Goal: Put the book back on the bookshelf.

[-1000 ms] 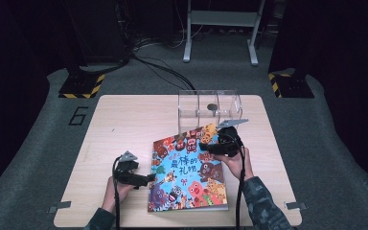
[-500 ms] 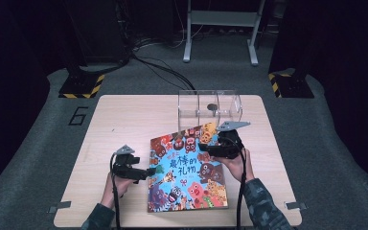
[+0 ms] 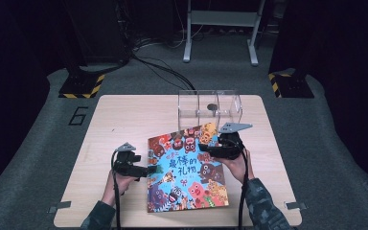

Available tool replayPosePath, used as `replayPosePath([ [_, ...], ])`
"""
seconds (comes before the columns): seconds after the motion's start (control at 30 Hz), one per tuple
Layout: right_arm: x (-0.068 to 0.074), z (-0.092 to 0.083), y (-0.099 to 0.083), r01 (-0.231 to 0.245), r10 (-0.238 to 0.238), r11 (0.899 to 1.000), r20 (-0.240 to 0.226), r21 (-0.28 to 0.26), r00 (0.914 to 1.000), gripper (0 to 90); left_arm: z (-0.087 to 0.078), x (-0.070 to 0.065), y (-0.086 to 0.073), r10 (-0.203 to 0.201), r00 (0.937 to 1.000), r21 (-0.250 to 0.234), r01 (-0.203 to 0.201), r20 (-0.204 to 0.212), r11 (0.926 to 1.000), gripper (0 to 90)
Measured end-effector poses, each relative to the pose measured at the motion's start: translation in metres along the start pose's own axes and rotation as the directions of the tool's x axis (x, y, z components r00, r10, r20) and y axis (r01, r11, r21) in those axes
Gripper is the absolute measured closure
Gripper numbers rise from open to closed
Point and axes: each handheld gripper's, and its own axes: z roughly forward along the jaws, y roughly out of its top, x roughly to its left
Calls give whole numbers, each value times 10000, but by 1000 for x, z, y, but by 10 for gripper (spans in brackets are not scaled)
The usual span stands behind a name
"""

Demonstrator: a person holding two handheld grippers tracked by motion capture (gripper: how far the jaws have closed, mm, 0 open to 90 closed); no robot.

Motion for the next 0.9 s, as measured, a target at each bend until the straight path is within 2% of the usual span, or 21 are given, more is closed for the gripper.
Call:
replayPosePath([
  [0.07,-1,1,-1,-19,19,10000,-77,-60,10000,550,0,0,2,59,10000,4,-59,70,10000,0],
  [0.23,0,1,-1,256,-263,9992,-227,-323,9994,550,1,0,3,136,9999,100,-137,102,9999,0],
  [0.33,0,1,0,416,-431,9981,-329,-449,9985,550,3,-2,2,48,9998,156,-51,171,9999,0],
  [0.53,2,1,1,677,-703,9954,-366,-671,9969,551,4,-6,3,187,9997,203,-190,162,9996,0],
  [0.57,3,1,1,740,-771,9949,-438,-688,9961,550,5,-7,2,48,9995,195,-54,324,9998,0],
  [0.63,4,1,2,780,-811,9944,-414,-711,9958,551,5,-8,3,111,9992,152,-117,382,9998,0],
  [0.7,4,1,2,882,-921,9930,-478,-783,9946,551,4,-8,3,392,9984,132,-398,413,9991,1],
  [0.73,4,1,2,889,-929,9929,-487,-789,9945,551,5,-9,3,336,9983,100,-341,482,9994,6],
  [0.77,4,1,2,899,-941,9927,-504,-808,9943,551,4,-10,3,291,9961,104,-301,834,9995,19],
  [0.9,1,4,1,704,-752,9946,-622,-760,9952,551,3,-6,2,-13,9944,81,5,1056,10000,93],
])
